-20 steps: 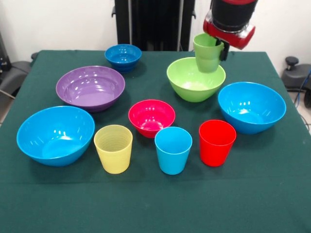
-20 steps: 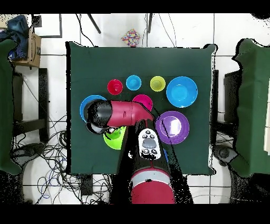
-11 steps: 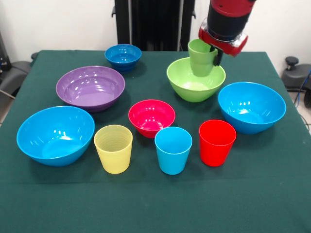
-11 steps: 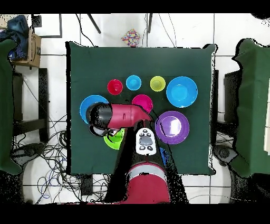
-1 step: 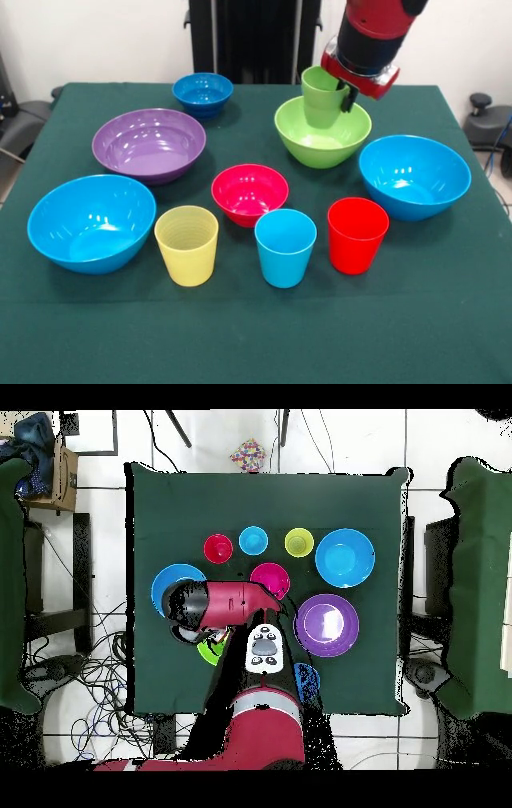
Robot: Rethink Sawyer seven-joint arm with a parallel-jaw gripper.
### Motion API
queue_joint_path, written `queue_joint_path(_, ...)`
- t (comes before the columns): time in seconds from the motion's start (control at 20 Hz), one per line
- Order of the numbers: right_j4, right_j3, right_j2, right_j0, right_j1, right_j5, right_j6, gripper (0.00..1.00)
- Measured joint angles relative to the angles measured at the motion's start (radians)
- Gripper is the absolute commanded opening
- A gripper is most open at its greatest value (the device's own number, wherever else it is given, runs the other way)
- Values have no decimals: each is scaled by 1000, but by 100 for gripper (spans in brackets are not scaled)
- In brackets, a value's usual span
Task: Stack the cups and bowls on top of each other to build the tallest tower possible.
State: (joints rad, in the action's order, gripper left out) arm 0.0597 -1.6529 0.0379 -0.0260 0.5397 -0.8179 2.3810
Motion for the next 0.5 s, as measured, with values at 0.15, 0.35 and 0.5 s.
queue_joint_path(0.15,3,19,16,1,-6,-3,0,0)
queue_joint_path(0.35,4,33,32,1,-13,-3,0,0)
queue_joint_path(0.5,3,38,44,3,-17,-3,0,0)
